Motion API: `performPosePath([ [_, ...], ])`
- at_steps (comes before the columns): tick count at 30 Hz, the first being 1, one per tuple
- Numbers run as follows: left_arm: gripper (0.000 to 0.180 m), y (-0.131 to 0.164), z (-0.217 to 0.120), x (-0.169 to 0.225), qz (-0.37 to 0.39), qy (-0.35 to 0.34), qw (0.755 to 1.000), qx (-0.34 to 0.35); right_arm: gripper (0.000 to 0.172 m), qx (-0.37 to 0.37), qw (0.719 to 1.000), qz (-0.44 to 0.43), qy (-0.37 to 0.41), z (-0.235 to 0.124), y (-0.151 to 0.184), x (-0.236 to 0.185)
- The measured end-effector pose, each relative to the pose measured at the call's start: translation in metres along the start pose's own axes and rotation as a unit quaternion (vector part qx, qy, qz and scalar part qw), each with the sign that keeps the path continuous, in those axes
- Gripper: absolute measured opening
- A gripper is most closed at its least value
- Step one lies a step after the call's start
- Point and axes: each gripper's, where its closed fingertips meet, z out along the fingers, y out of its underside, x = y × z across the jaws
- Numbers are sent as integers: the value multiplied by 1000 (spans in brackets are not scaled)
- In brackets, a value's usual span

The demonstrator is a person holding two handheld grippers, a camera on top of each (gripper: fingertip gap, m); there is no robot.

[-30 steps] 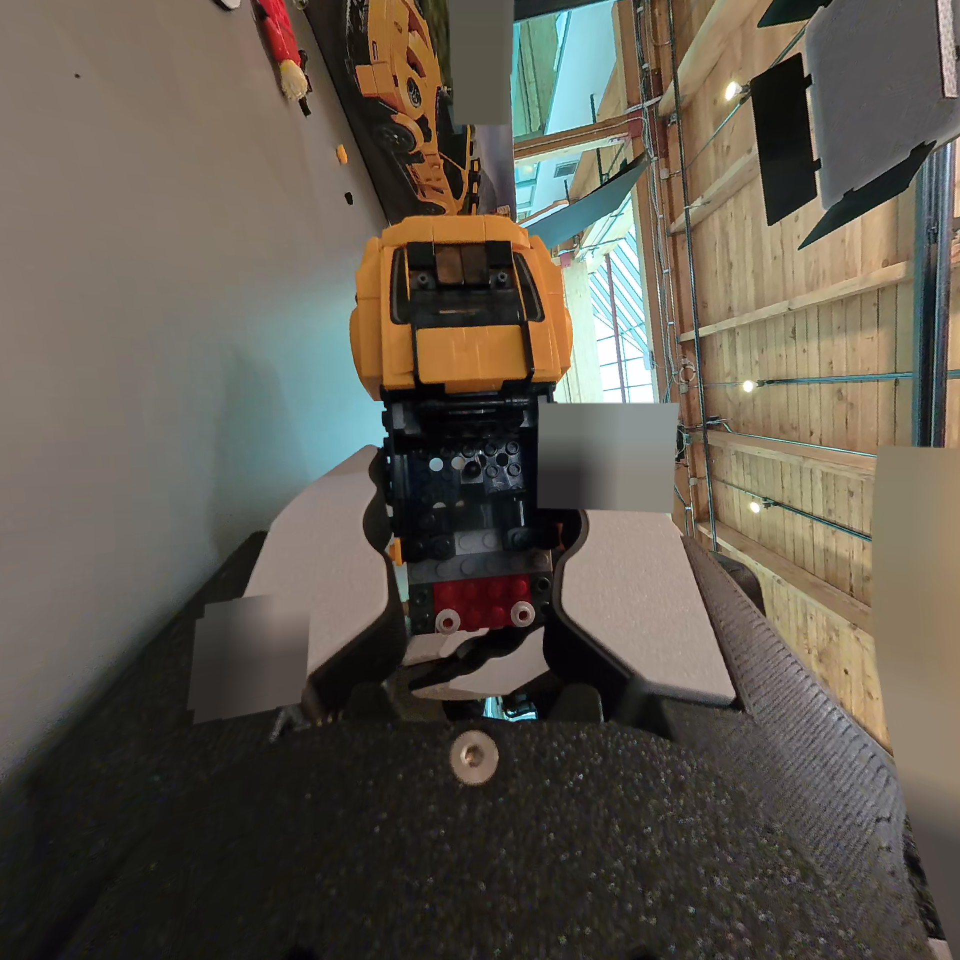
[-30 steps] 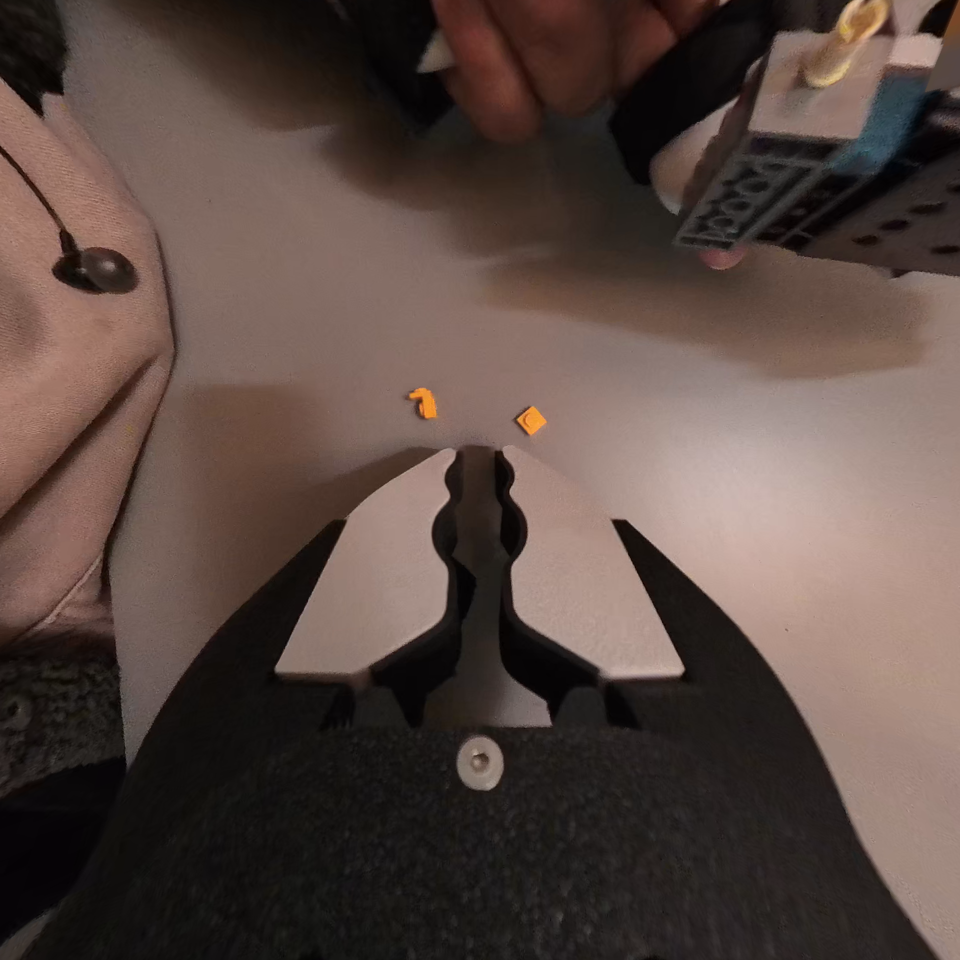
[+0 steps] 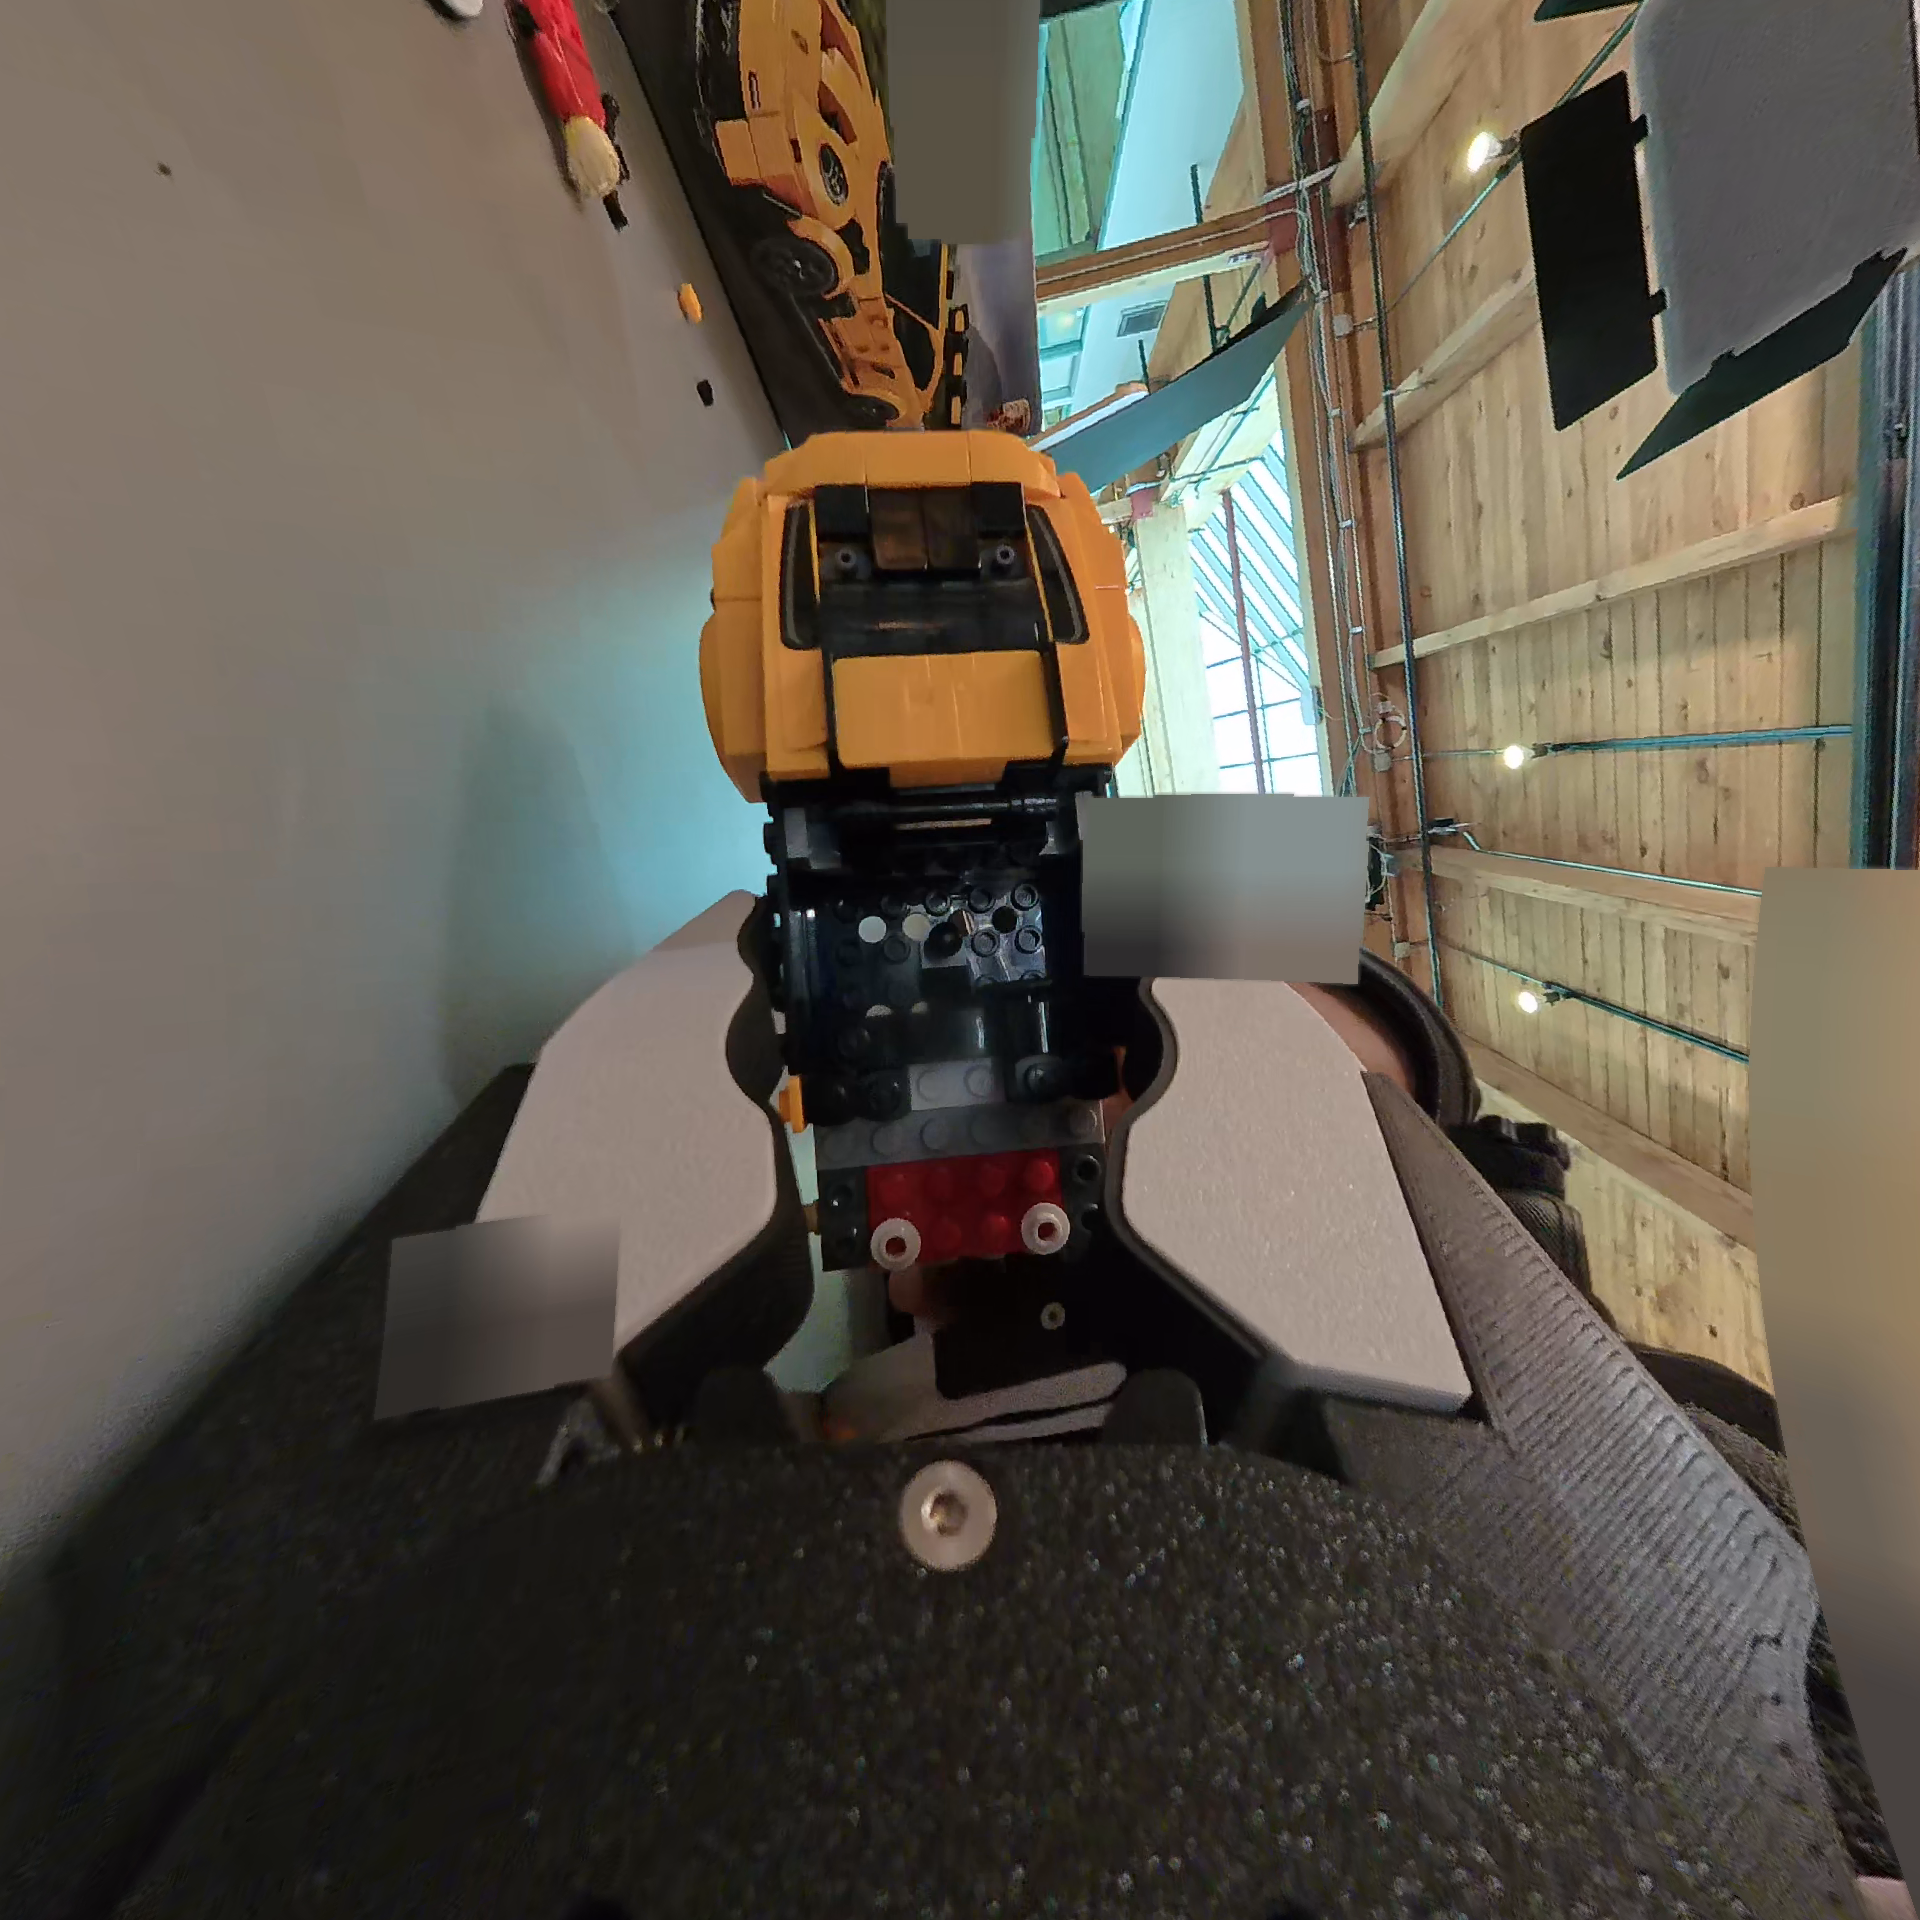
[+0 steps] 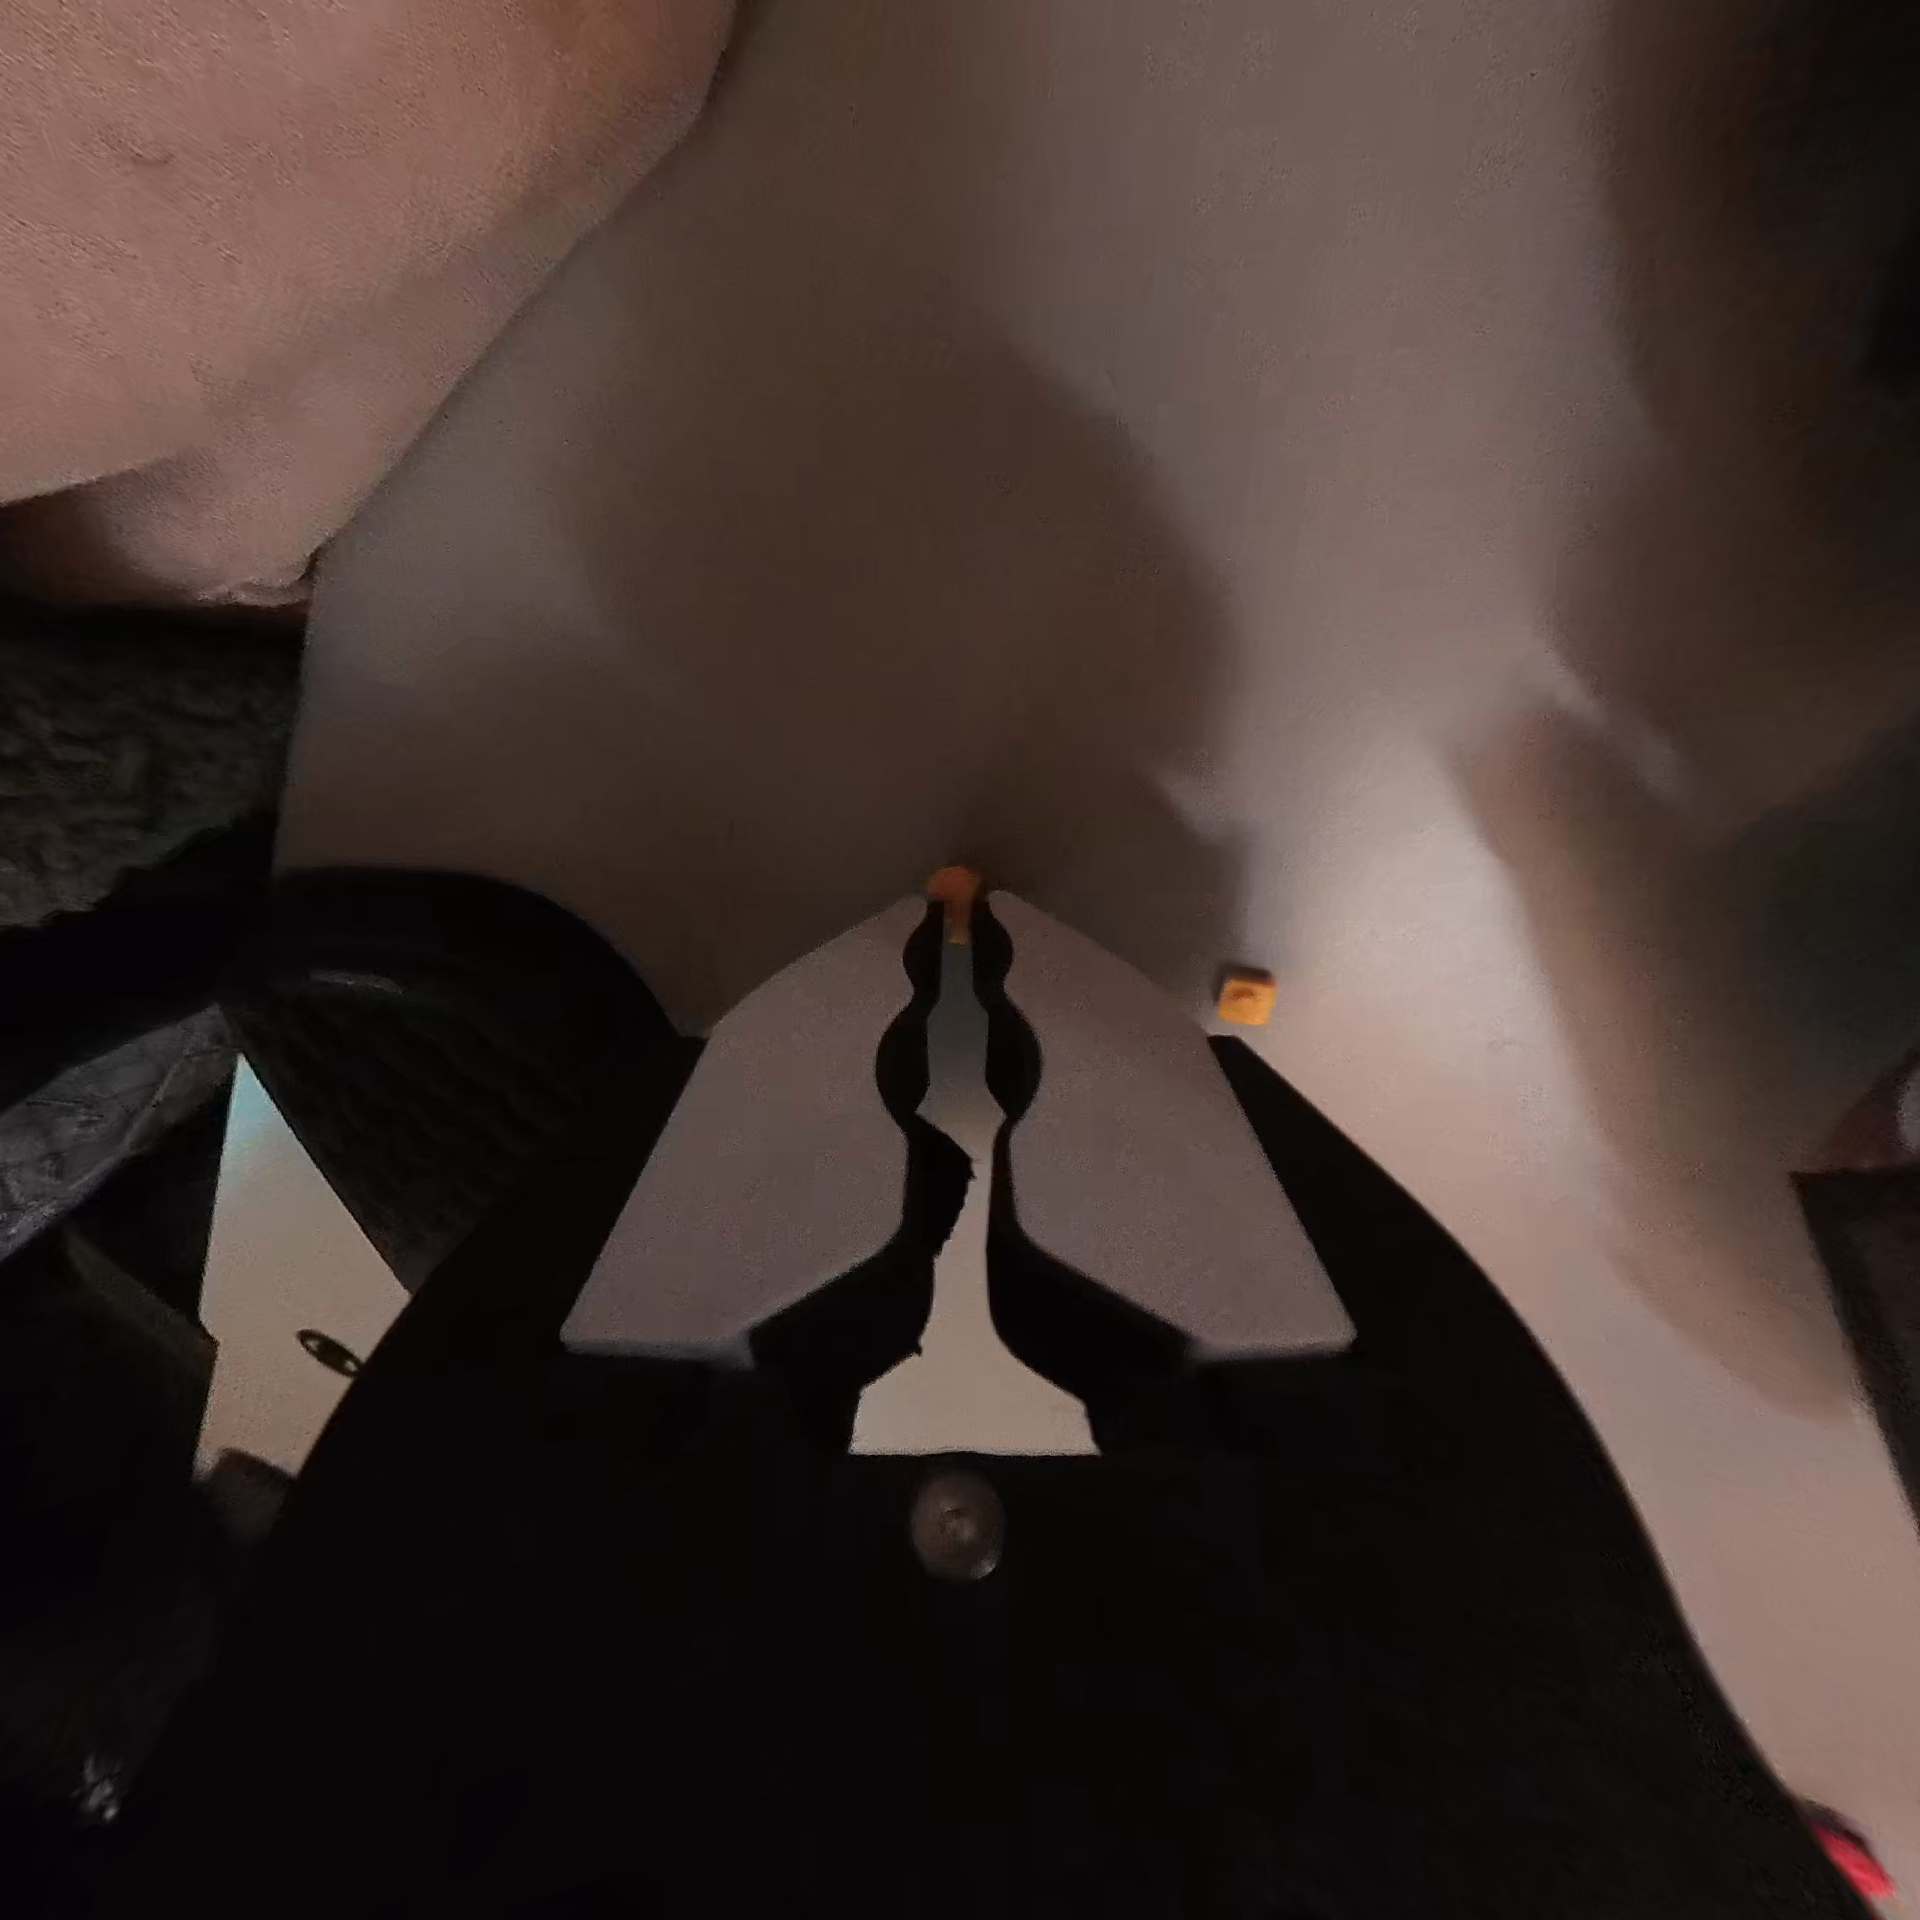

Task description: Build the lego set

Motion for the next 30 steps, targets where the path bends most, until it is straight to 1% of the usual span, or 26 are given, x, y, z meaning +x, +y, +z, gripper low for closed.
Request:
performPosePath([
  [2, 64, -2, -1, -1, 0, -1, 1000, 2, 7, 2, 1000, -5, 19, -3, -4, 9],
  [5, 64, -1, -1, 0, 0, 0, 1000, 1, 13, 23, 998, 14, 49, -8, -5, 19],
  [8, 64, 1, 0, 0, 1, 1, 1000, -3, 17, 60, 993, 52, 89, -15, -2, 25],
  [11, 64, 2, 0, 1, 4, 0, 1000, -4, 20, 119, 977, 114, 137, -24, 1, 30],
  [13, 64, 2, 1, 1, 5, -1, 1000, -4, 19, 158, 957, 181, 165, -29, 6, 32],
  [15, 64, 2, 1, 1, 6, -1, 1000, -4, 17, 215, 927, 261, 163, -29, 5, 28],
  [17, 64, 3, 1, 1, 7, -1, 1000, -5, 10, 270, 884, 347, 158, -26, 6, 25],
  [19, 64, 4, 1, 2, 6, 1, 1000, -7, 9, 326, 839, 413, 138, -21, 5, 21],
  [20, 64, 5, 2, 3, 7, 1, 1000, -8, 9, 348, 817, 441, 132, -18, 5, 20],
  [22, 66, 6, 2, 3, 8, 1, 1000, -10, 9, 386, 785, 471, 113, -15, 1, 18],
  [23, 66, 6, 2, 3, 8, 1, 1000, -11, 10, 390, 776, 482, 111, -13, 0, 17],
  [27, 64, 6, 2, 2, 7, 0, 1000, -11, 10, 397, 765, 495, 113, -10, -4, 17],
  [30, 64, 7, 2, 3, 8, 1, 1000, -12, 10, 390, 774, 485, 117, -10, -10, 19],
])
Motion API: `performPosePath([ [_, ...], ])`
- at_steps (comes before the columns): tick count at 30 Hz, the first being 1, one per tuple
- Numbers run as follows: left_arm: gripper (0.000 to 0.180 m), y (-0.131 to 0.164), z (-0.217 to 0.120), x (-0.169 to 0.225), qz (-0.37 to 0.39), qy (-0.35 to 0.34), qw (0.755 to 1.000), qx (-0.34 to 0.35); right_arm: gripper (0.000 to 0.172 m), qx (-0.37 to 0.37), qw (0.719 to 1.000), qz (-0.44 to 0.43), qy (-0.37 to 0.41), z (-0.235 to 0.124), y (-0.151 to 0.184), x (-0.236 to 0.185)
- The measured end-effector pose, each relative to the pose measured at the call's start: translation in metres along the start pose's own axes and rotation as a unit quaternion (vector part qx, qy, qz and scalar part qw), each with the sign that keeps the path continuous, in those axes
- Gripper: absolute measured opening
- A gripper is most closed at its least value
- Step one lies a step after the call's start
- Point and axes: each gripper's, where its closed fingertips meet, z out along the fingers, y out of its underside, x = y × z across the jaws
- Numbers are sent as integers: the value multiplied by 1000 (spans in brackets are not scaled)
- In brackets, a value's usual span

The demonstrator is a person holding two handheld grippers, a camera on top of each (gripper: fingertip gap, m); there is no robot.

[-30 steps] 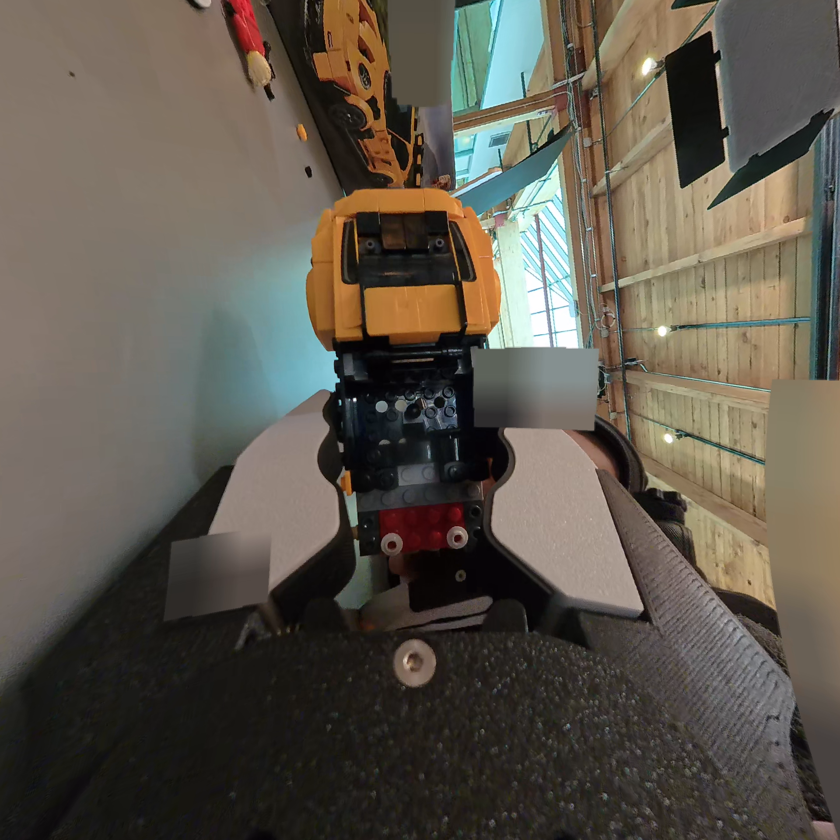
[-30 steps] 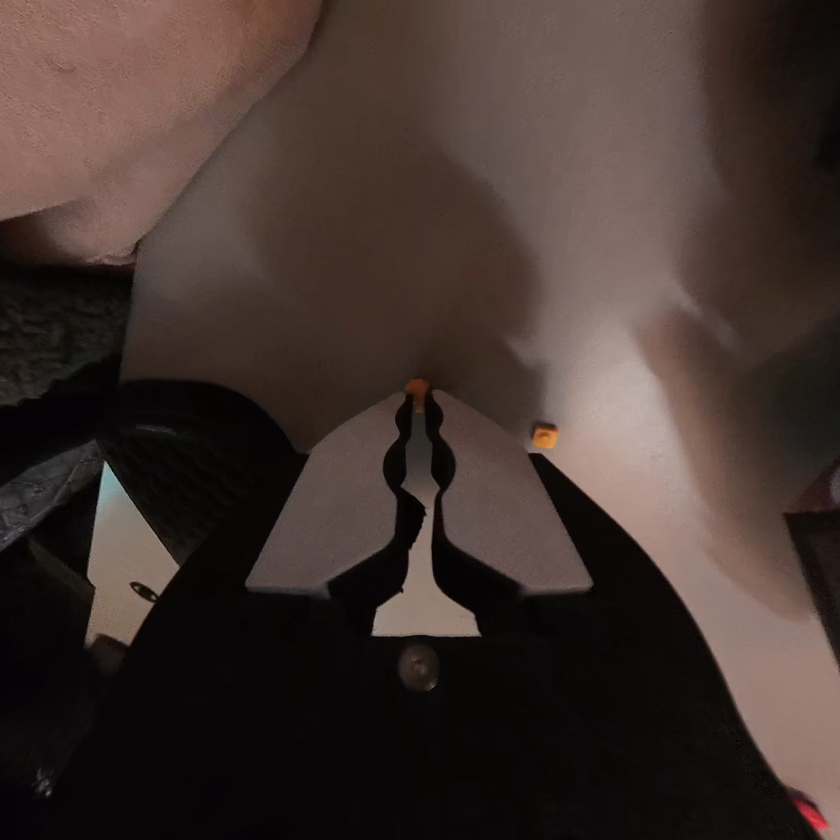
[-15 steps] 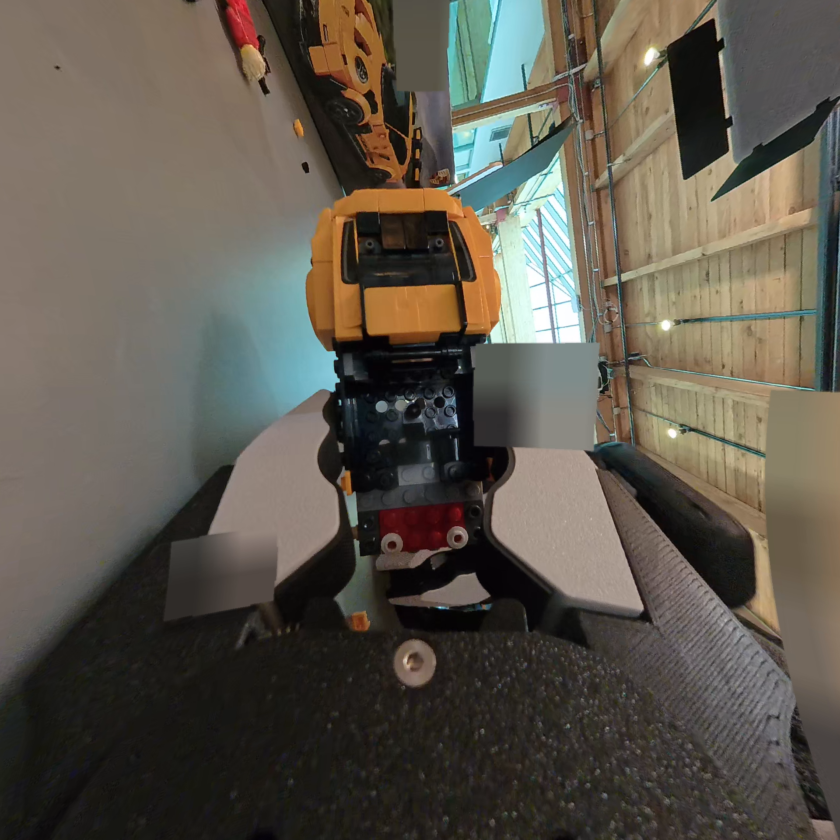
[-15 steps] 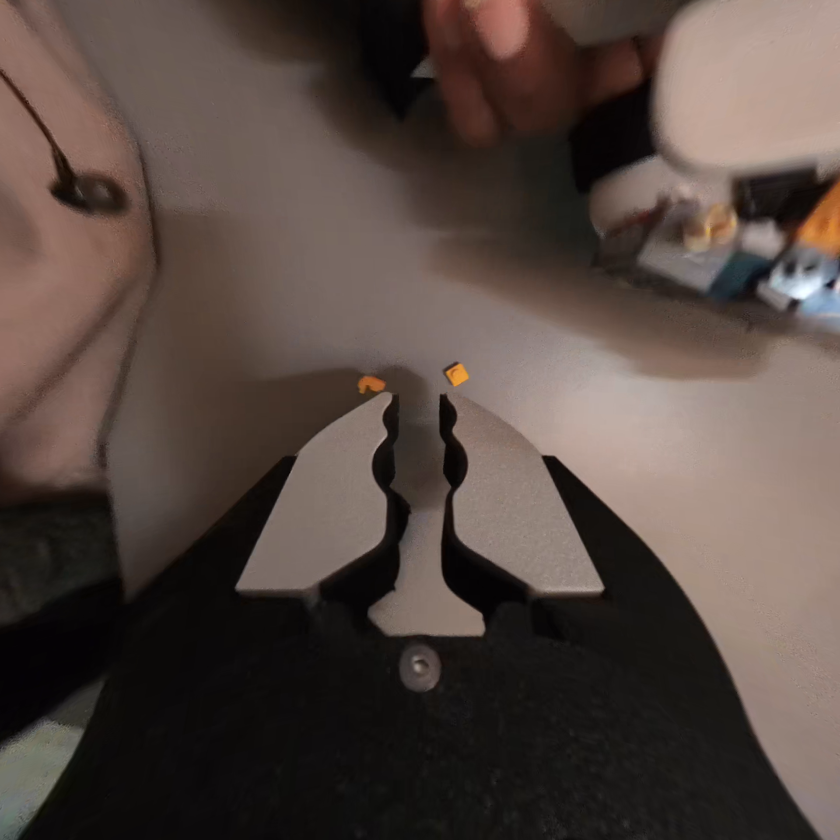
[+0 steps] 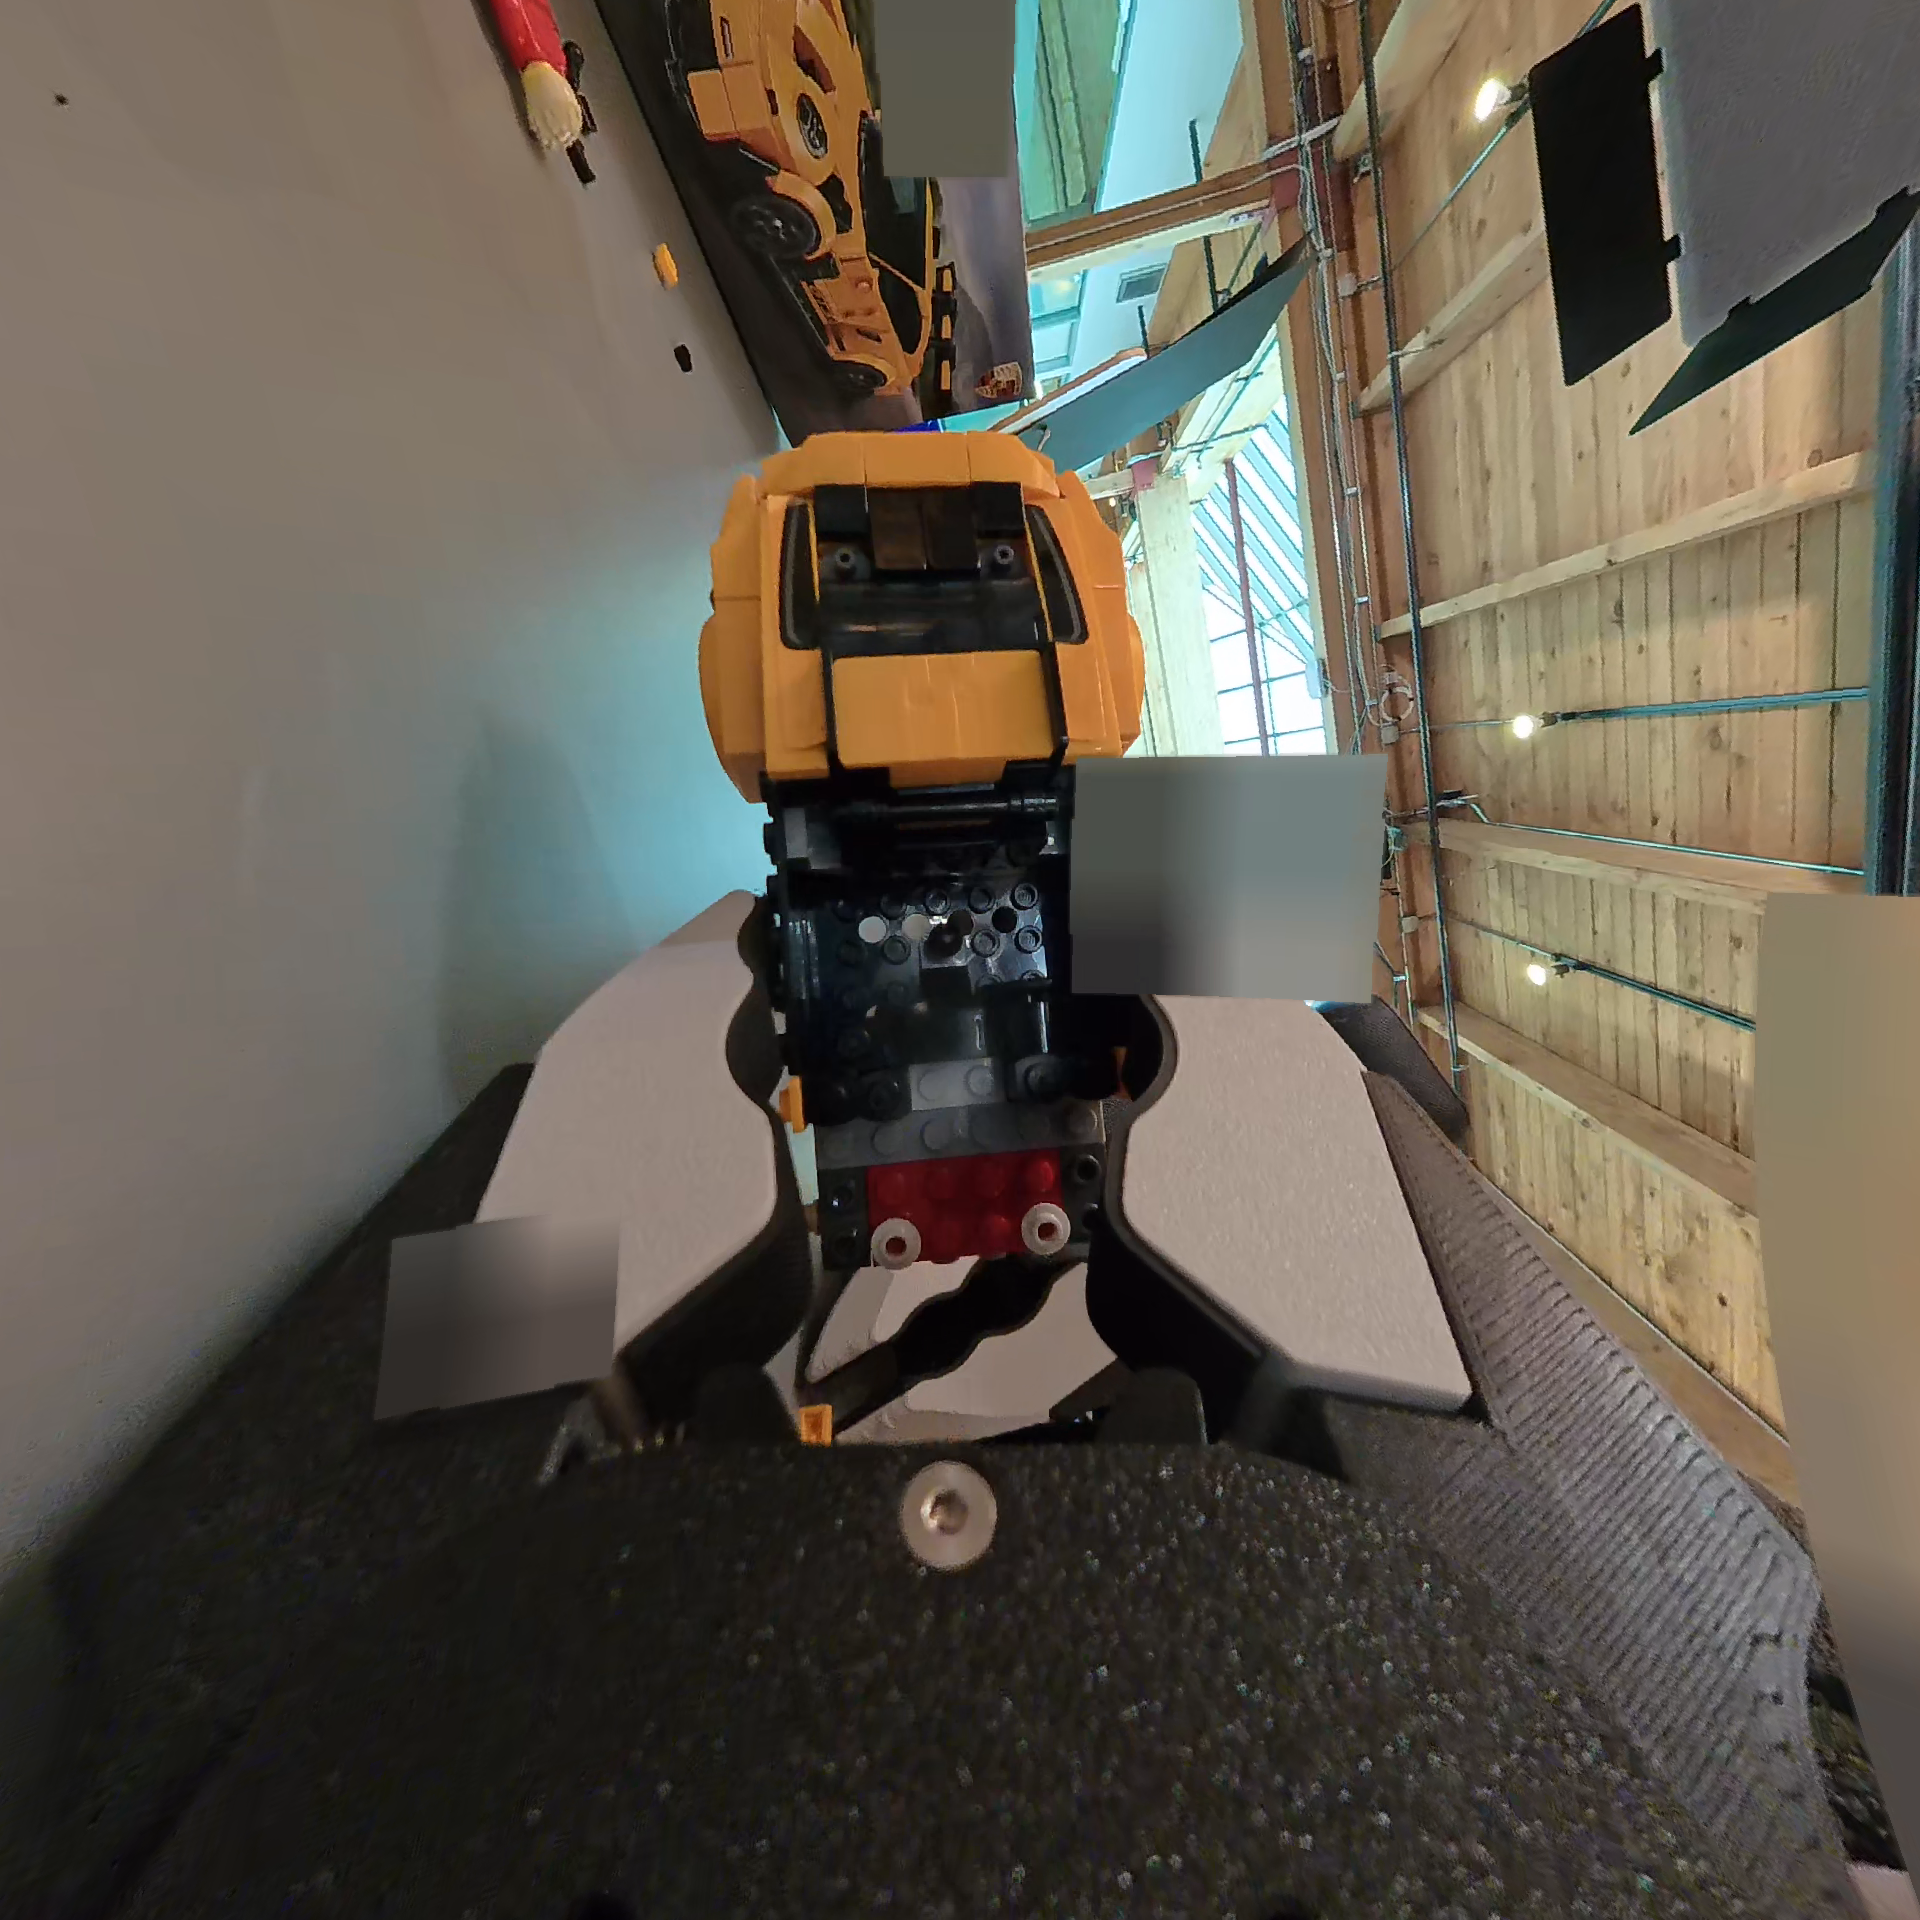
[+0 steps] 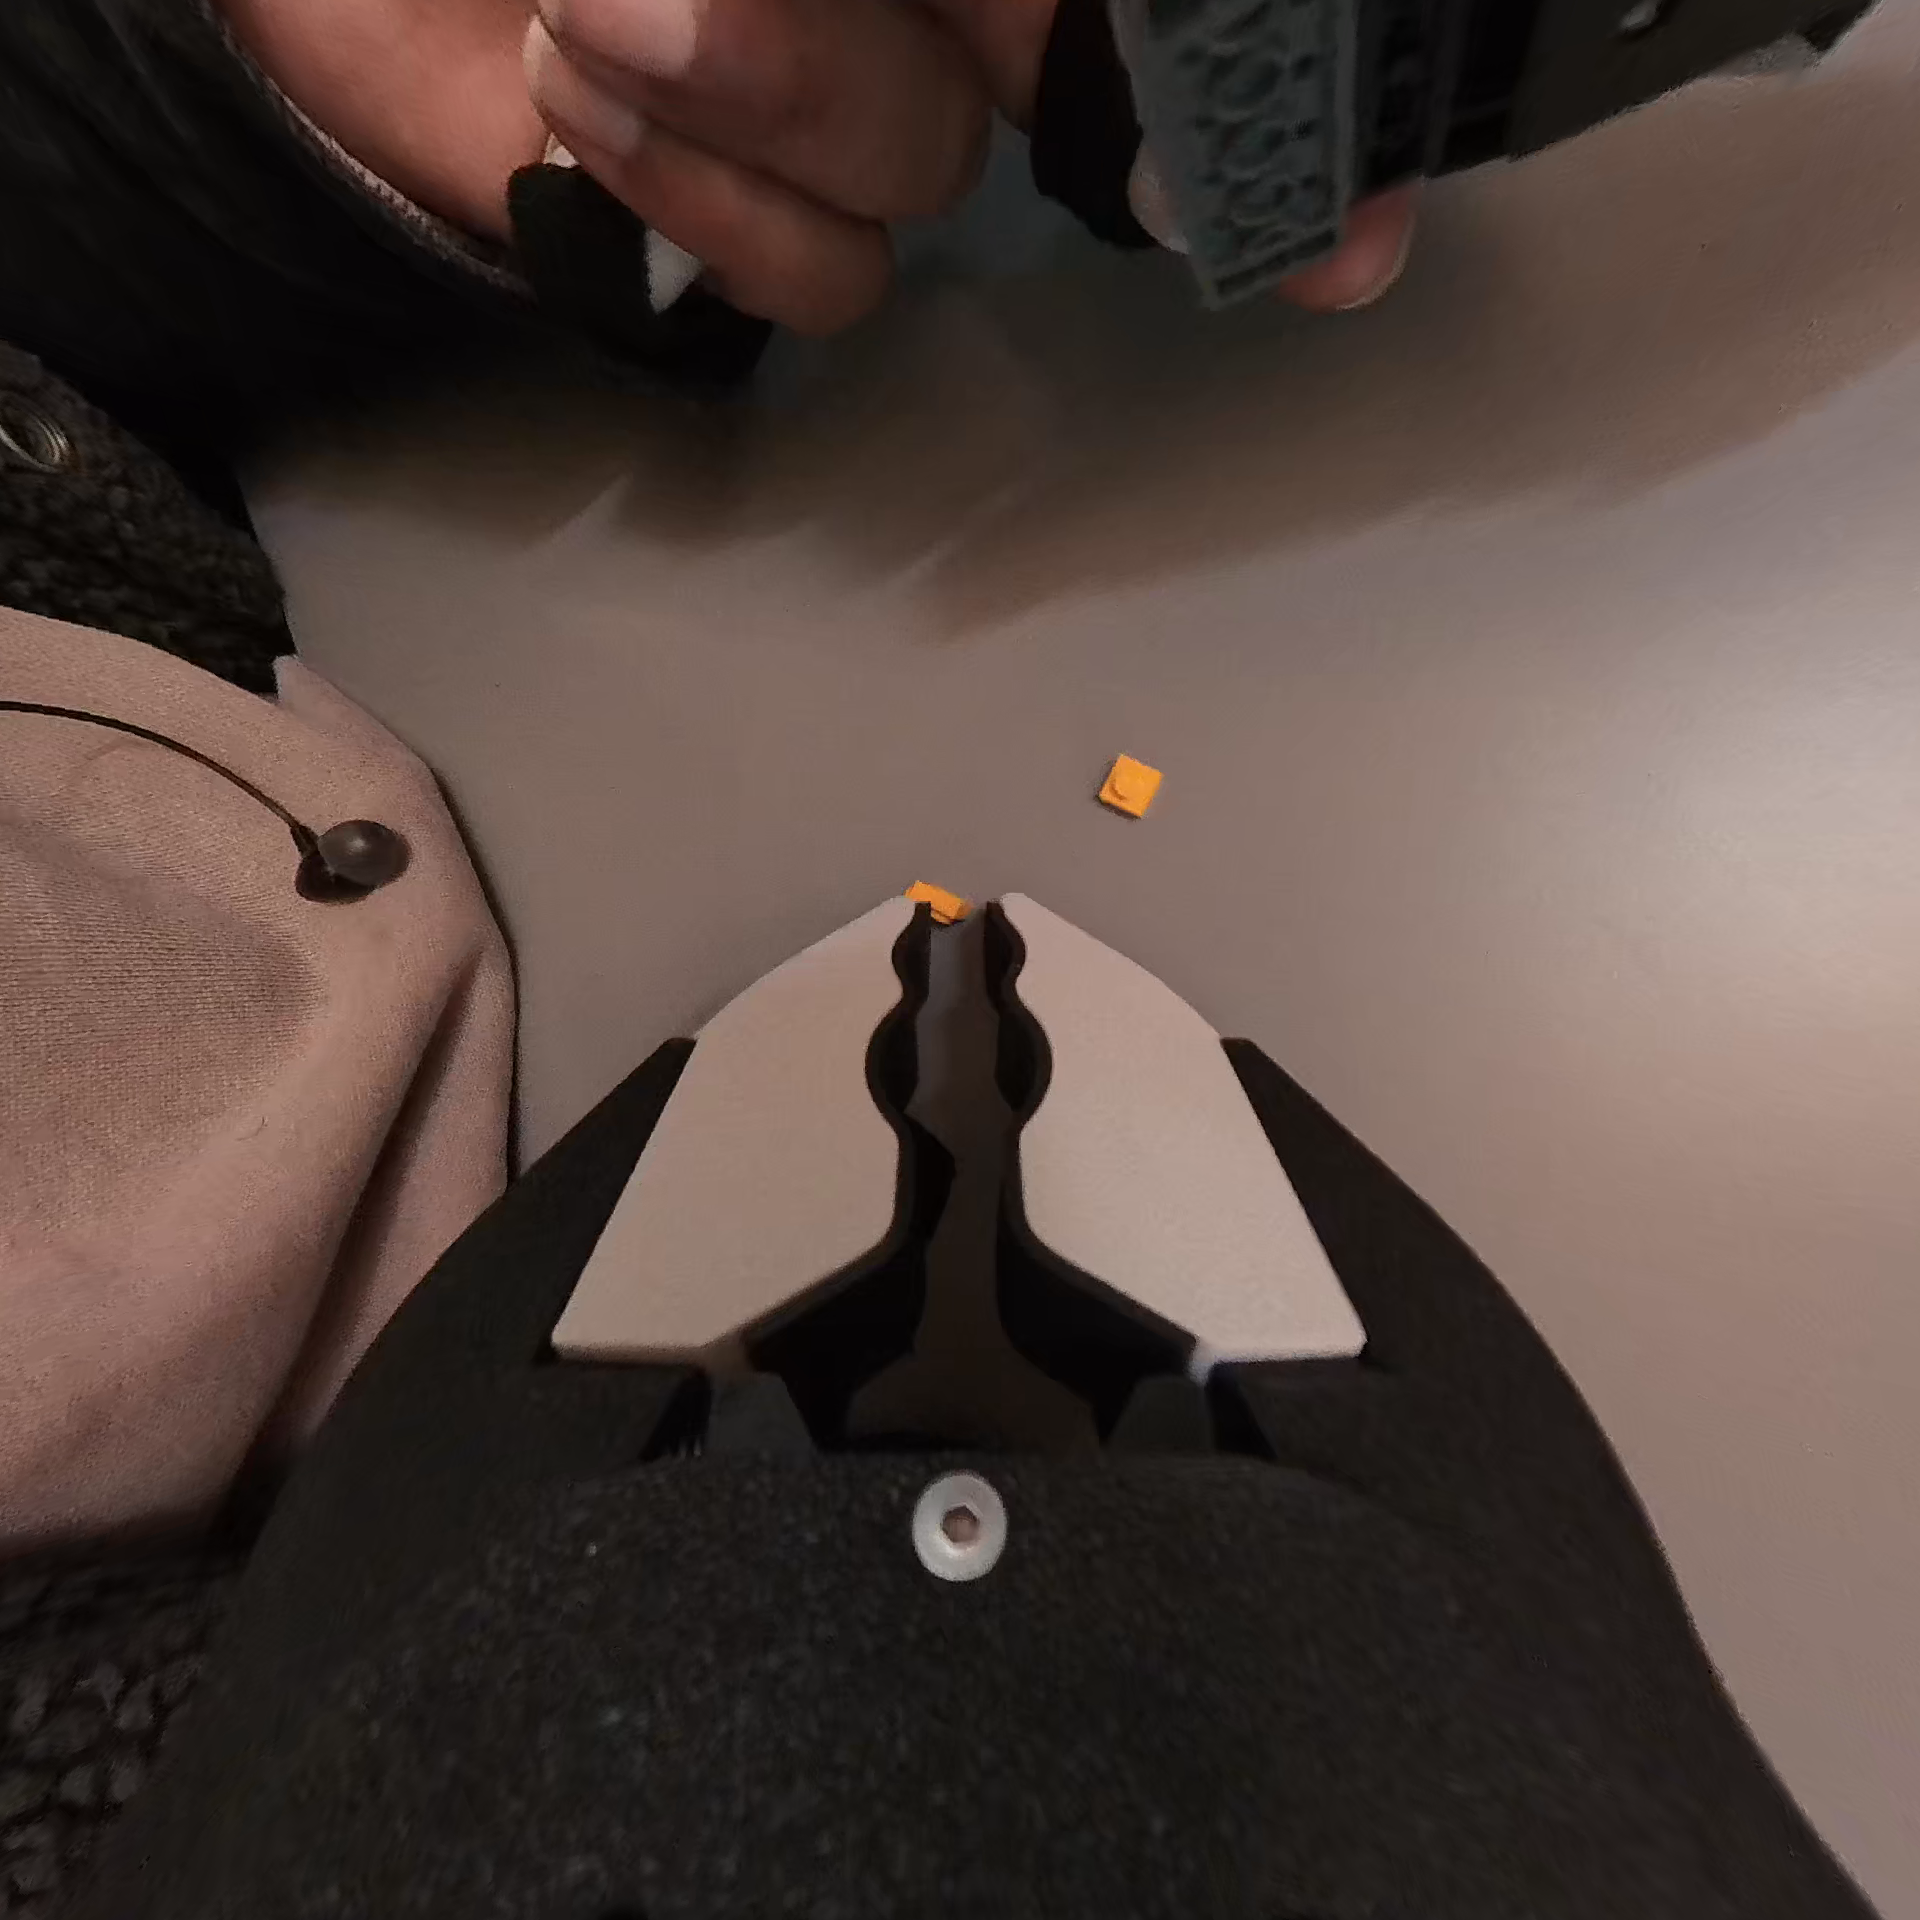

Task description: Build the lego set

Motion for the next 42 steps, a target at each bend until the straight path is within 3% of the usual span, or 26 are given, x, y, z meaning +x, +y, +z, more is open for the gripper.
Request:
performPosePath([
  [6, 64, 0, 0, 2, 1, 3, 1000, -1, 5, -35, 996, -74, 19, 7, -9, -6],
  [10, 64, 0, 0, 3, 1, 5, 1000, -1, 0, -94, 979, -178, 24, 8, -10, -7],
  [12, 64, 0, 0, 3, 3, 4, 1000, -2, 0, -150, 958, -241, 25, 4, -9, -3],
  [15, 64, -2, -1, 2, 7, 1, 1000, 1, 0, -253, 902, -348, 46, -9, -8, 12],
  [17, 64, -4, -2, 1, 8, -1, 1000, 4, 0, -285, 875, -391, 23, -12, -11, 8],
  [19, 64, -8, -4, 0, 11, -4, 1000, 10, 1, -282, 883, -375, -9, -7, -12, -2],
  [23, 64, -14, -7, 1, 10, -2, 1000, 19, 21, -222, 943, -242, -51, 2, -2, -9],
  [26, 64, -13, -6, 5, 15, 1, 1000, 17, 21, -160, 969, -185, -44, 9, -6, -12],
  [30, 64, -12, -6, 4, 13, 1, 1000, 15, 12, -133, 975, -178, -16, 15, -11, -8],
  [34, 66, -12, -6, 4, 15, 1, 1000, 16, 12, -176, 959, -224, -2, 7, -6, -4],
  [36, 64, -12, -6, 5, 16, 0, 1000, 16, 12, -234, 928, -287, 43, -8, -2, 14],
  [37, 64, -12, -6, 5, 17, 0, 1000, 16, 12, -275, 900, -330, 78, -18, 1, 27],
  [42, 64, -14, -7, 4, 20, -3, 1000, 18, 12, -492, 681, -508, 192, -59, 11, 91],
])
